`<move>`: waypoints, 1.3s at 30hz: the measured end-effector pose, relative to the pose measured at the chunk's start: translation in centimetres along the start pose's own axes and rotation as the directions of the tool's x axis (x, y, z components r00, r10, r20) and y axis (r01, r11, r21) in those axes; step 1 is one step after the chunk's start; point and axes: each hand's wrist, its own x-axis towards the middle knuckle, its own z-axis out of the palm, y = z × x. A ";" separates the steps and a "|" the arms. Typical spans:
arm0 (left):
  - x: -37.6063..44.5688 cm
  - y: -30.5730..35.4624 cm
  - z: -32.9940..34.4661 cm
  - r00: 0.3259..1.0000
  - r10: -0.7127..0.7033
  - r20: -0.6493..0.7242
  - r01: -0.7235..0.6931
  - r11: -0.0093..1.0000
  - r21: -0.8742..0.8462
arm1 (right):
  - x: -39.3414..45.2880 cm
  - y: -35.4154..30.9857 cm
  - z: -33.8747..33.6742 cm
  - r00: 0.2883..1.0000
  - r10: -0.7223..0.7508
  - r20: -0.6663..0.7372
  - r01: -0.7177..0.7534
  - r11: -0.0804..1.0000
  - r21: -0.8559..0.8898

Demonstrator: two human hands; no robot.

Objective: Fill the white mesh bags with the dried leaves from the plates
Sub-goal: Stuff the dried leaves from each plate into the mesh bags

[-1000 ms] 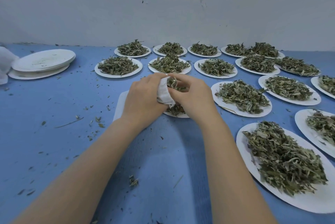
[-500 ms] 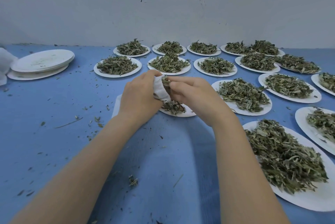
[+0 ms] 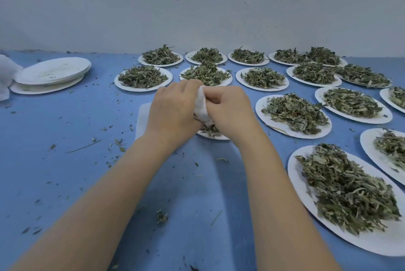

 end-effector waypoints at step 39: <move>0.0 -3.7 -1.0 0.964 -0.185 0.189 0.208 0.971 -0.115 | 0.0 3.1 0.3 0.972 0.233 0.010 -0.203 0.866 -0.457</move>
